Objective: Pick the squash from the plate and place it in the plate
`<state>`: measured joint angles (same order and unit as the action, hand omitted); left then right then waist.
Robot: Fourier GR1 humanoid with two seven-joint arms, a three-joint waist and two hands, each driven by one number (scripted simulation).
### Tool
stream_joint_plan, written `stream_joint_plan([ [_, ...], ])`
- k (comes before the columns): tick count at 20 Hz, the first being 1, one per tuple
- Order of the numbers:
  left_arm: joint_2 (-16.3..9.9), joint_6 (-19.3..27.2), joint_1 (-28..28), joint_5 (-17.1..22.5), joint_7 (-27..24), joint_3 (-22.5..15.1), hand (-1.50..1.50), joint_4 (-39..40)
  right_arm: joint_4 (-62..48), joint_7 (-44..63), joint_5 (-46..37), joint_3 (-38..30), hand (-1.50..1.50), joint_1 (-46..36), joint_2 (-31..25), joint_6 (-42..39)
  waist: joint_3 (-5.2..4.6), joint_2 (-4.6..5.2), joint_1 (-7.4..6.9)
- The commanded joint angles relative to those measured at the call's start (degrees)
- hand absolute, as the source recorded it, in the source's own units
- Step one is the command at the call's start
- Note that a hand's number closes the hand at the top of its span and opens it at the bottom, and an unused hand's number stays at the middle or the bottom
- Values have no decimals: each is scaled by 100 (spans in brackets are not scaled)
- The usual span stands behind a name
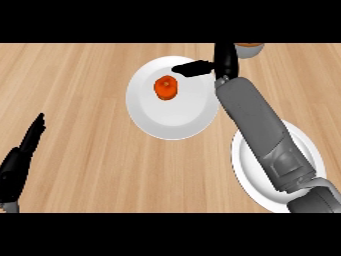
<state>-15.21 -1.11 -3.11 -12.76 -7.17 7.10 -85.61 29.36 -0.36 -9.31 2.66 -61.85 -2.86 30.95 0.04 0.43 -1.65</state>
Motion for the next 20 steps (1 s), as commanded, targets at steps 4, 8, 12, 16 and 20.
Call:
stream_joint_plan([
  [4, 25, -39, -330, 9, -92, 18, 0, -217, 460, -1361, 1026, -1013, -150, 873, -613, -873, 3, -16, 75],
  [8, -18, -25, -39, 19, -73, 159, 0, 55, 750, -1906, 1185, -1125, -150, 1326, -1049, -1599, -1, -34, 159],
  [12, 49, 18, 14, -19, 10, 146, 0, -6, 10, -2653, 1194, -1396, -150, 1285, -1683, -2184, 3, 10, 45],
  [16, 20, -87, 161, 33, -278, 257, 0, 436, 224, -2556, 1251, -1406, -150, 1474, -1980, -2689, -3, -22, 123],
  [20, 123, -18, -207, -141, -169, 116, 0, -73, -506, -3111, 1253, -1613, -150, 1560, -2254, -3016, 2, -5, 47],
])
